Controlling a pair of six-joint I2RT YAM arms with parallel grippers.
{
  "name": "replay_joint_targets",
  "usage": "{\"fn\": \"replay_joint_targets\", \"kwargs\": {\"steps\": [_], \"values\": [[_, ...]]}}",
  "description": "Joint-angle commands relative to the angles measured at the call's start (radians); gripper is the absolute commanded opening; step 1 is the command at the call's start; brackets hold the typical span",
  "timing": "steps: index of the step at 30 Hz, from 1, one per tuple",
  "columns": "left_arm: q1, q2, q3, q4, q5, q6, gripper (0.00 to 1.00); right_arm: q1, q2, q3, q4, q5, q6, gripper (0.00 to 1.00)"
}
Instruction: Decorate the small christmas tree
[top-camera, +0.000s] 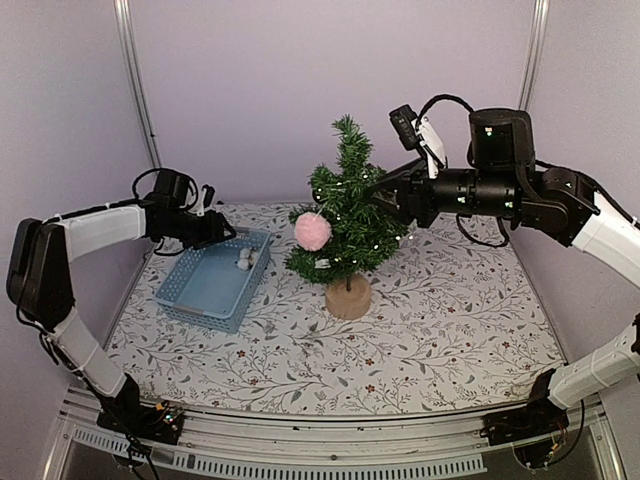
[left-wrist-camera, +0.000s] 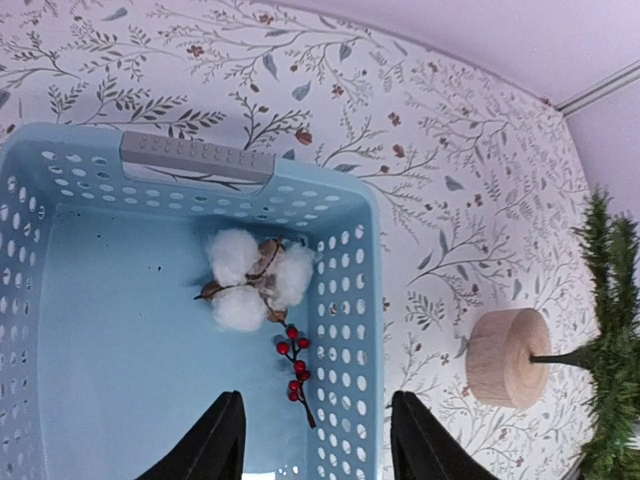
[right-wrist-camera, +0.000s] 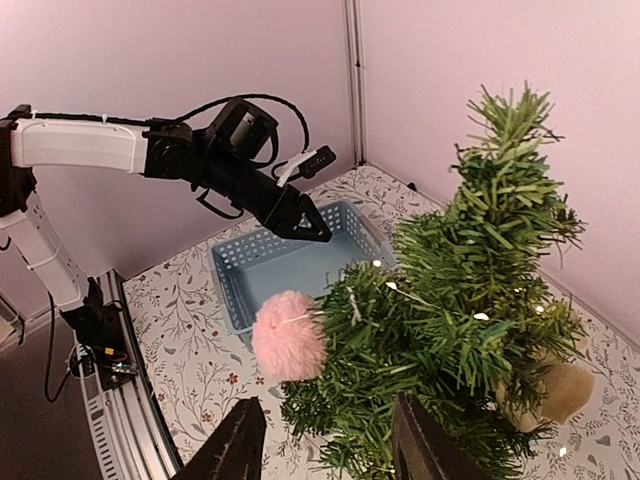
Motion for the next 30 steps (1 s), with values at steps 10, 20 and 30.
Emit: {"fn": "replay_joint_targets", "kwargs": {"steps": [10,20,30], "values": [[-0.001,0.299,0.124,-0.031,-0.046,0.094,0.44,-0.204,-0.072,-0.085,-0.016,-0.132,0.13,0.49],[-0.013,0.4,0.174,-0.002,-0.009,0.092,0.35,-0.265,-0.055,-0.089,-0.031,-0.169,0.12,0.5],[-0.019,0.464,0.215,0.022,-0.003,0.091,0.35,-0.293,-0.035,-0.08,-0.038,-0.196,0.107,0.5]]}}
